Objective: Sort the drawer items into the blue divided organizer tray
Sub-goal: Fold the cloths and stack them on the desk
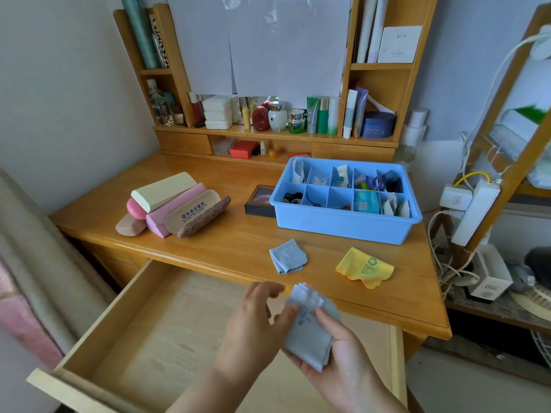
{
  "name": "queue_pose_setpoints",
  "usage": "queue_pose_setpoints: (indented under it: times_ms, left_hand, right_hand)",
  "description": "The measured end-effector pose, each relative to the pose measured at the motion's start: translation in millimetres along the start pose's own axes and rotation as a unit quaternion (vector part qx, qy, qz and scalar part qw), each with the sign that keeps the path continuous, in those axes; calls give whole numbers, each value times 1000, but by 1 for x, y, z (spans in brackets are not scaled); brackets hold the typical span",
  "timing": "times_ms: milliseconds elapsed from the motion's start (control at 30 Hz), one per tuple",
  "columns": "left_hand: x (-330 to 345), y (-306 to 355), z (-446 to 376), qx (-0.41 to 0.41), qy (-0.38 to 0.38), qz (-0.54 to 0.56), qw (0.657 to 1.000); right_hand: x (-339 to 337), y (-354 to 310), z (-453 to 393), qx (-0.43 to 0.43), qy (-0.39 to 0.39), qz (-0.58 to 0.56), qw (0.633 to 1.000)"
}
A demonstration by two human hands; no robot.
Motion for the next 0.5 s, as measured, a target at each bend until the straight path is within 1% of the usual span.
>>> queue_pose_setpoints:
  times_ms: [33, 67, 100, 133, 200, 233, 300, 333, 400, 433, 467, 500]
  left_hand:
    - [2, -7, -3, -69, -45, 61, 995]
    - [6, -13, -3, -122, -98, 134, 979]
    - [8, -16, -4, -151, -134, 196, 960]
    - [6, -16, -6, -154, -140, 226, 952]
    - [-4, -17, -17, -131, -89, 253, 954]
    - [-9, -19, -24, -121, -57, 259, 956]
    - [-18, -22, -41, -114, -20, 289, 950]
    - [-22, -24, -52, -114, -9, 304, 946]
    - [-31, -28, -78, -117, 11, 320, 940]
    - [-35, -34, -92, -124, 19, 317, 940]
    - [-37, -41, -106, -133, 24, 301, 944]
    - [-38, -50, -121, -143, 25, 266, 953]
  right_hand:
    - [3, -2, -1, 0, -13, 14, 1000]
    - [7, -4, -3, 0, -25, 28, 999]
    - [10, -7, -6, -3, -38, 48, 998]
    - [15, -11, -10, -9, -55, 72, 996]
    - [28, -20, -20, -15, -83, 122, 989]
    - [33, -23, -27, -10, -77, 143, 987]
    - [39, -30, -44, 0, -36, 166, 986]
    - [44, -35, -52, -7, -19, 185, 983]
    - [56, -50, -69, -53, 14, 251, 966]
    - [61, -59, -75, -86, 32, 298, 950]
    - [64, -69, -80, -125, 57, 362, 922]
    - [65, -81, -82, -169, 84, 436, 880]
Point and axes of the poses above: each hand's wrist, its own z-axis away from the middle knuckle, its own x-axis out of the palm, y = z × x, the point moved 5 cm from there along -z, towards the middle knuckle, and after that the axes turned 2 degrees about y, right-handed, at the moved point
